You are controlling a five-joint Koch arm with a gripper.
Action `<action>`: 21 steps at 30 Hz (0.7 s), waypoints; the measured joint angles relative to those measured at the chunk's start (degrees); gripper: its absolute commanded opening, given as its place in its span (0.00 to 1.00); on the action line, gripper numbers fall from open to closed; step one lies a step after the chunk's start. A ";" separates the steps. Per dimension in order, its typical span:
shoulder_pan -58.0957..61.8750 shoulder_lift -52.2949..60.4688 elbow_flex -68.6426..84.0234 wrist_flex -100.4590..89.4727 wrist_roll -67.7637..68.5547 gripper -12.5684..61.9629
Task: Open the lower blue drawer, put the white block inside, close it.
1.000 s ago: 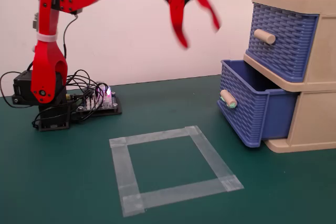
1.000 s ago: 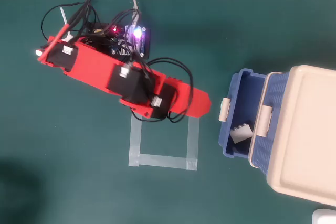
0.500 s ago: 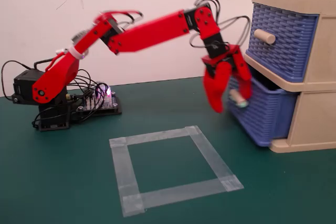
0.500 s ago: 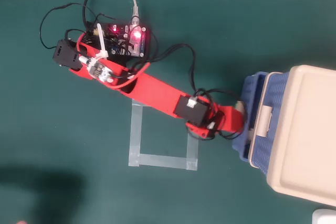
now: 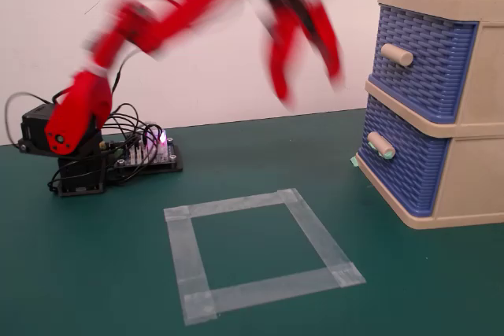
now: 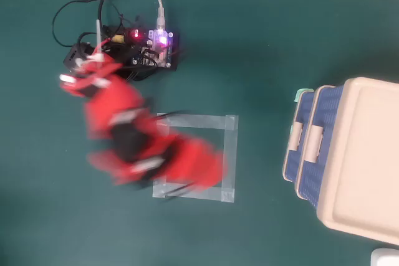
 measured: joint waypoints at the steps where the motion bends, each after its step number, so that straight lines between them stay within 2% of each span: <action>1: 3.87 4.66 2.20 0.09 -0.35 0.63; 2: 8.26 8.70 6.86 0.09 -1.14 0.63; 3: 15.03 14.33 17.67 0.35 -2.81 0.63; 4: 19.07 16.44 22.41 0.62 -4.31 0.63; 6: 29.18 20.21 41.66 0.44 -12.39 0.63; 9: 38.67 20.83 71.81 -4.13 -32.78 0.63; 12: 41.40 21.80 89.74 -14.24 -48.60 0.62; 14: 41.40 26.10 98.79 -21.01 -52.03 0.63; 15: 41.13 30.32 105.91 -24.26 -53.26 0.63; 17: 40.96 35.95 109.86 -28.56 -54.14 0.63; 21: 41.84 53.53 122.70 -26.81 -59.15 0.63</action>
